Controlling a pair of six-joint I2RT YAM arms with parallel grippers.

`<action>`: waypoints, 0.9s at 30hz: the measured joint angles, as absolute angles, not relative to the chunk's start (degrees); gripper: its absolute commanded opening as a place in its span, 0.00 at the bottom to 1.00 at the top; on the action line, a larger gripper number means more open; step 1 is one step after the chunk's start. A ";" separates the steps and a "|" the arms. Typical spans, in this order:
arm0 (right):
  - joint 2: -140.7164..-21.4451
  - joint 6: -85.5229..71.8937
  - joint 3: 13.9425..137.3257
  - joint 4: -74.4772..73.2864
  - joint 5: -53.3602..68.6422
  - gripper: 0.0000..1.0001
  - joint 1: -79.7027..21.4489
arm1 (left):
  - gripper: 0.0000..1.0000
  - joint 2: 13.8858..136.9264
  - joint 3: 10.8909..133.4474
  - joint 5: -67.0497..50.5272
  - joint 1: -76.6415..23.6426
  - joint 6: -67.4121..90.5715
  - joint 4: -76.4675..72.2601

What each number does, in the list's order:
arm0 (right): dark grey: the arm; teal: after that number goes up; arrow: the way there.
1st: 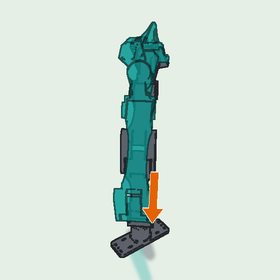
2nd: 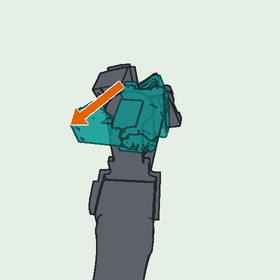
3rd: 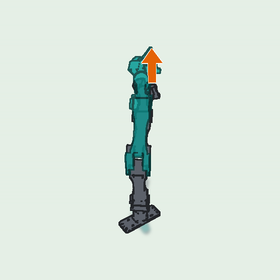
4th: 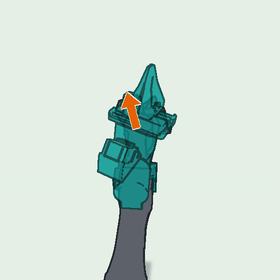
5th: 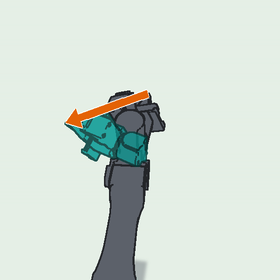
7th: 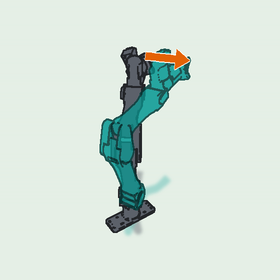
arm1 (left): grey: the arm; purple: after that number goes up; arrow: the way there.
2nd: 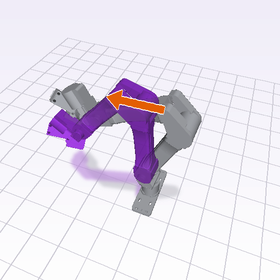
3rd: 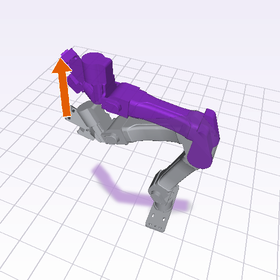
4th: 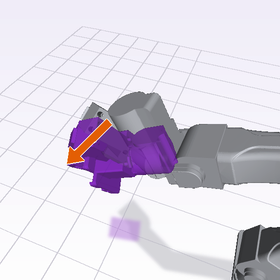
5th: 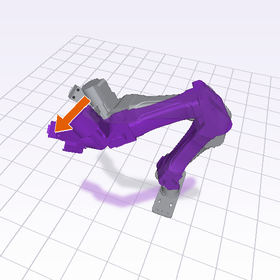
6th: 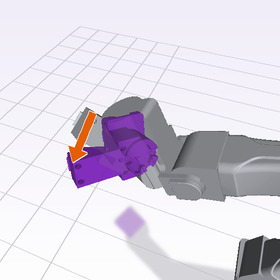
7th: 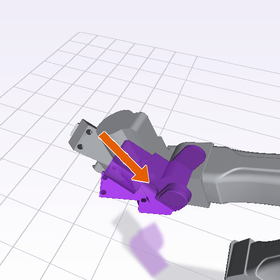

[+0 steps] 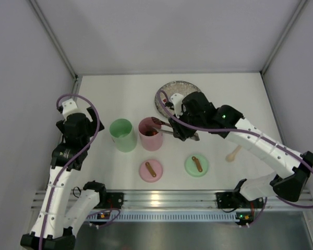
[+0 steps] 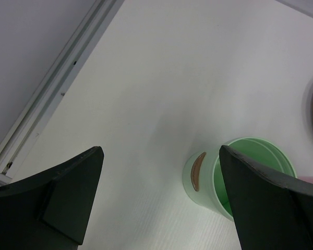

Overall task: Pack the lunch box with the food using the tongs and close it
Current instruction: Place the fake food in the packing box, then pick up the fake food from the plate.

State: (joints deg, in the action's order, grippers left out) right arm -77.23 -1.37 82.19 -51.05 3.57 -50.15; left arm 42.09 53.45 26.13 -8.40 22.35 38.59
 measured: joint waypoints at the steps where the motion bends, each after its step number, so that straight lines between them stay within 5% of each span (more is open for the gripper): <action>1: -77.23 -1.37 82.26 -51.05 3.55 0.42 -50.15 | 0.99 42.09 53.45 26.11 -8.40 22.35 38.59; 13: -72.44 -3.25 87.13 -48.82 -0.40 0.43 -48.49 | 0.99 40.97 53.43 25.71 -8.40 22.37 38.59; 27: -85.21 -7.86 83.61 -45.98 -9.23 0.45 -26.22 | 0.99 40.07 53.43 24.62 -8.40 22.39 38.59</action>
State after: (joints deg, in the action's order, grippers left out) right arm -85.21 -7.86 83.61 -45.98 -9.23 -26.22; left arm 40.07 53.43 24.62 -8.40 22.39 38.59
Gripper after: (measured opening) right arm 0.449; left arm 0.988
